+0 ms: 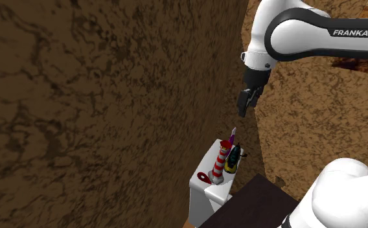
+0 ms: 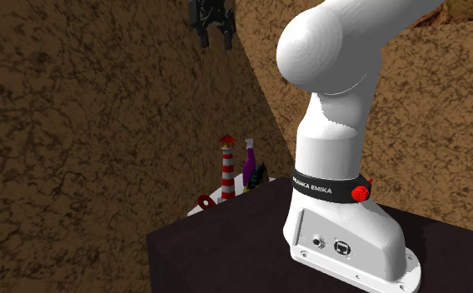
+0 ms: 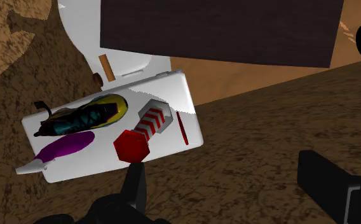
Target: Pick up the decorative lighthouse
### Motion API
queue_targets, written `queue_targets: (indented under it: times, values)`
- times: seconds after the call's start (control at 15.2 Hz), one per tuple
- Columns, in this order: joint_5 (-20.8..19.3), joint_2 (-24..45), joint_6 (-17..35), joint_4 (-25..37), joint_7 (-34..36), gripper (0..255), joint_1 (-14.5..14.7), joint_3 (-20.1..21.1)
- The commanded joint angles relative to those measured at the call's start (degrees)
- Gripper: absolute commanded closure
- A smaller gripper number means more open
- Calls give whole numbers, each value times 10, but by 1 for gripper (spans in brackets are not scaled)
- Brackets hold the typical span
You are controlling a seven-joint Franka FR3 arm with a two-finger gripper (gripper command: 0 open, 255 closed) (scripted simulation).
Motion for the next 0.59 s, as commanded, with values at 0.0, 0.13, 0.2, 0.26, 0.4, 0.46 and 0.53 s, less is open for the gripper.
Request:
queue_targets:
  times: [0.0, 0.13, 0.2, 0.26, 0.4, 0.46, 0.53]
  values:
    - [0, 0, 0, 0, 0, 0, 0, 0]
    - [-9, -1, 49, -39, 20, 0, -9, 3]
    - [-14, 1, 74, -57, 31, 0, -14, 4]
    - [-20, 3, 99, -75, 41, 0, -19, 6]
    - [-31, 12, 150, -107, 64, 0, -30, 9]
    - [-38, 18, 176, -122, 75, 0, -37, 10]
    - [-45, 26, 203, -136, 87, 0, -43, 12]
